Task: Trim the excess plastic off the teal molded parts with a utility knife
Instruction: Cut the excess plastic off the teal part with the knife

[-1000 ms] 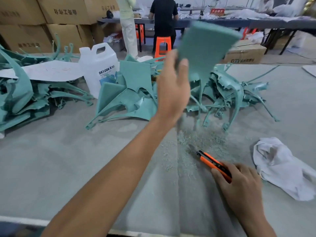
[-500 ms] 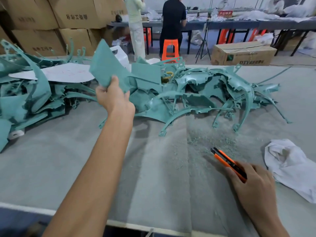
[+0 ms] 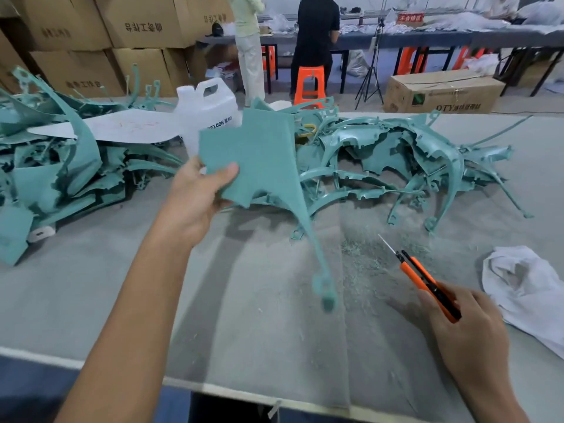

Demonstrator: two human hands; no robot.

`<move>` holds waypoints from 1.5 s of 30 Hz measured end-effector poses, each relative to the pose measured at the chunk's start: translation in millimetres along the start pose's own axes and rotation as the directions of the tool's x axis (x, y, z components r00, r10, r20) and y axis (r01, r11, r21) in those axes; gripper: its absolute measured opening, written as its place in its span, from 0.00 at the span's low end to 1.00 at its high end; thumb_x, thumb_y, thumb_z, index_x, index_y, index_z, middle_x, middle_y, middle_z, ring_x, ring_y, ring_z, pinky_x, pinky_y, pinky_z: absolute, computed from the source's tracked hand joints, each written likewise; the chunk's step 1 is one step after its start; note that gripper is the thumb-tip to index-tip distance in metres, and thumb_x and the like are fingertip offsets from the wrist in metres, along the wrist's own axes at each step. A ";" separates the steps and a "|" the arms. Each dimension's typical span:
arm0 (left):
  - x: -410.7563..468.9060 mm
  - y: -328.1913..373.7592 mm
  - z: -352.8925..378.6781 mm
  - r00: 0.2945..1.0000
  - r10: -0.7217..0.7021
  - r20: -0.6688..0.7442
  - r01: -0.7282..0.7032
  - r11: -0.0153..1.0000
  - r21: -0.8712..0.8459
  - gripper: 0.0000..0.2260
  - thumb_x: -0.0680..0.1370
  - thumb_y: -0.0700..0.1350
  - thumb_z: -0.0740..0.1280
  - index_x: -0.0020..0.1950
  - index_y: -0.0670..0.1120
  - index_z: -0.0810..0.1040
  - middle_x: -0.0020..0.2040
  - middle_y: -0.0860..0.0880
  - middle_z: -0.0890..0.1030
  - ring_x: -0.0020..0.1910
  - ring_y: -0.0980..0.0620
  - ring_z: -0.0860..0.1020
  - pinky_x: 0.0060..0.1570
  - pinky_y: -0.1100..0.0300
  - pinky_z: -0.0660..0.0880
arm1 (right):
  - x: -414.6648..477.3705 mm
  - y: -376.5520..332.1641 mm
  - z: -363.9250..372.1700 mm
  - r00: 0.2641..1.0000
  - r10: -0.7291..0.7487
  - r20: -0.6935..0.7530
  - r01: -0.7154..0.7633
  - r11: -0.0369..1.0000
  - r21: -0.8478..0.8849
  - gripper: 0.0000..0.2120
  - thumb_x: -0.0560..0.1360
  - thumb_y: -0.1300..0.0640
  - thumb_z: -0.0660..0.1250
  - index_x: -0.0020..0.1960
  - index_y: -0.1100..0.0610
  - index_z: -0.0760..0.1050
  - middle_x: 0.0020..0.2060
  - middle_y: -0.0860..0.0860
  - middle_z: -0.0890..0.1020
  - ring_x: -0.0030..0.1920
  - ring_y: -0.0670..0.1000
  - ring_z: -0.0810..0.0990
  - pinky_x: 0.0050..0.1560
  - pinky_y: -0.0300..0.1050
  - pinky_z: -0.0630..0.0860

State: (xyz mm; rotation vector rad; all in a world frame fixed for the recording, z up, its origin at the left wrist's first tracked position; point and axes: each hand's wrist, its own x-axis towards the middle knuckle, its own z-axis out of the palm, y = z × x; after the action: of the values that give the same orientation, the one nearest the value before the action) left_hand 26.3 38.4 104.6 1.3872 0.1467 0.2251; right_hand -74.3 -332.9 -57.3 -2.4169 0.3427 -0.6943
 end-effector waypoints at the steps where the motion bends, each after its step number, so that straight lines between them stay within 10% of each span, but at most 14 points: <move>1: -4.8 -9.0 -3.4 0.998 -0.043 0.036 0.039 0.995 0.089 0.13 0.78 0.36 0.69 0.61 0.45 0.75 0.50 0.49 0.86 0.44 0.51 0.85 0.36 0.59 0.80 | -0.5 -0.5 0.1 1.000 0.003 0.001 -0.003 1.000 -0.002 0.13 0.73 0.52 0.75 0.56 0.54 0.82 0.45 0.55 0.79 0.49 0.60 0.77 0.51 0.53 0.74; 9: -18.5 -90.5 -14.8 0.837 -0.402 0.371 0.191 0.849 0.492 0.16 0.79 0.39 0.70 0.66 0.46 0.73 0.54 0.44 0.85 0.44 0.50 0.84 0.44 0.59 0.80 | -3.4 -5.5 -5.8 1.000 -0.003 0.029 0.001 0.998 0.068 0.17 0.76 0.37 0.67 0.56 0.49 0.76 0.46 0.55 0.82 0.47 0.62 0.80 0.45 0.50 0.70; 13: -9.5 -107.6 -22.1 0.865 -0.298 0.403 -0.197 0.538 0.820 0.21 0.77 0.54 0.72 0.69 0.57 0.73 0.56 0.51 0.79 0.46 0.60 0.79 0.49 0.63 0.75 | -6.0 -6.6 -7.7 1.000 0.017 0.020 -0.019 0.994 0.107 0.22 0.72 0.32 0.60 0.57 0.46 0.72 0.42 0.50 0.82 0.45 0.60 0.82 0.42 0.49 0.71; 17: -18.2 -89.8 -37.7 0.877 -0.250 0.411 -0.183 0.617 0.766 0.14 0.75 0.57 0.73 0.56 0.69 0.73 0.56 0.54 0.77 0.48 0.59 0.79 0.51 0.63 0.76 | -6.5 -6.6 -8.0 0.999 0.047 0.025 -0.050 0.991 0.124 0.23 0.71 0.30 0.59 0.57 0.44 0.71 0.39 0.45 0.80 0.42 0.57 0.81 0.42 0.48 0.69; 25: -106.0 -54.7 5.4 0.912 -0.132 0.389 -0.317 0.376 0.871 0.21 0.76 0.68 0.59 0.65 0.62 0.72 0.60 0.63 0.78 0.56 0.63 0.76 0.54 0.67 0.70 | -5.8 -9.0 -5.4 1.000 0.012 0.013 -0.013 0.995 0.100 0.23 0.72 0.33 0.68 0.58 0.48 0.72 0.43 0.48 0.81 0.44 0.59 0.83 0.43 0.49 0.70; 28: -149.0 -103.3 48.9 0.894 -0.221 0.390 -0.312 0.317 0.896 0.39 0.71 0.76 0.53 0.79 0.61 0.52 0.81 0.53 0.53 0.79 0.54 0.50 0.75 0.57 0.48 | -7.1 -8.3 -6.9 1.000 -0.004 -0.004 0.004 0.996 0.089 0.22 0.71 0.34 0.65 0.58 0.45 0.72 0.42 0.47 0.80 0.44 0.59 0.83 0.43 0.48 0.70; 31: -132.7 -134.5 49.7 0.949 -0.236 0.208 -0.181 0.130 0.975 0.48 0.70 0.79 0.53 0.80 0.57 0.36 0.80 0.46 0.32 0.78 0.44 0.30 0.75 0.46 0.33 | -6.1 -5.8 -7.3 0.999 -0.032 0.009 0.031 0.997 0.073 0.23 0.74 0.33 0.67 0.61 0.47 0.72 0.45 0.50 0.83 0.45 0.59 0.83 0.43 0.48 0.71; 37: -95.3 -131.8 9.8 0.980 -0.015 0.196 -0.195 0.059 0.979 0.35 0.78 0.66 0.59 0.80 0.51 0.54 0.79 0.45 0.60 0.76 0.46 0.61 0.70 0.50 0.59 | -5.8 -8.5 -9.7 1.000 0.000 0.016 -0.001 0.997 0.073 0.27 0.74 0.37 0.65 0.67 0.49 0.72 0.53 0.55 0.84 0.50 0.60 0.83 0.50 0.54 0.76; 40: -92.7 -103.3 -2.9 0.972 0.083 0.218 -0.229 0.151 0.962 0.20 0.82 0.51 0.62 0.73 0.51 0.68 0.59 0.44 0.81 0.56 0.39 0.78 0.50 0.49 0.71 | -7.0 -10.1 -12.6 0.999 0.025 0.021 -0.026 0.998 0.054 0.25 0.77 0.37 0.65 0.68 0.50 0.74 0.52 0.55 0.82 0.51 0.60 0.81 0.52 0.54 0.76; 45: -98.9 -39.4 -9.6 0.957 0.176 0.232 -0.281 0.347 0.895 0.09 0.80 0.57 0.65 0.53 0.53 0.72 0.42 0.51 0.82 0.43 0.42 0.79 0.43 0.47 0.76 | -7.0 -27.7 -19.1 0.992 0.111 0.063 -0.120 0.977 0.177 0.15 0.79 0.49 0.66 0.64 0.52 0.75 0.50 0.55 0.81 0.48 0.59 0.79 0.50 0.51 0.72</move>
State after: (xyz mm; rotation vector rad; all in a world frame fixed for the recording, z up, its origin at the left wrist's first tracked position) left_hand -69.0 17.0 61.2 2.5967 -0.0335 0.3336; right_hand -88.4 -317.4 -30.1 -2.2197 0.3786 -0.5830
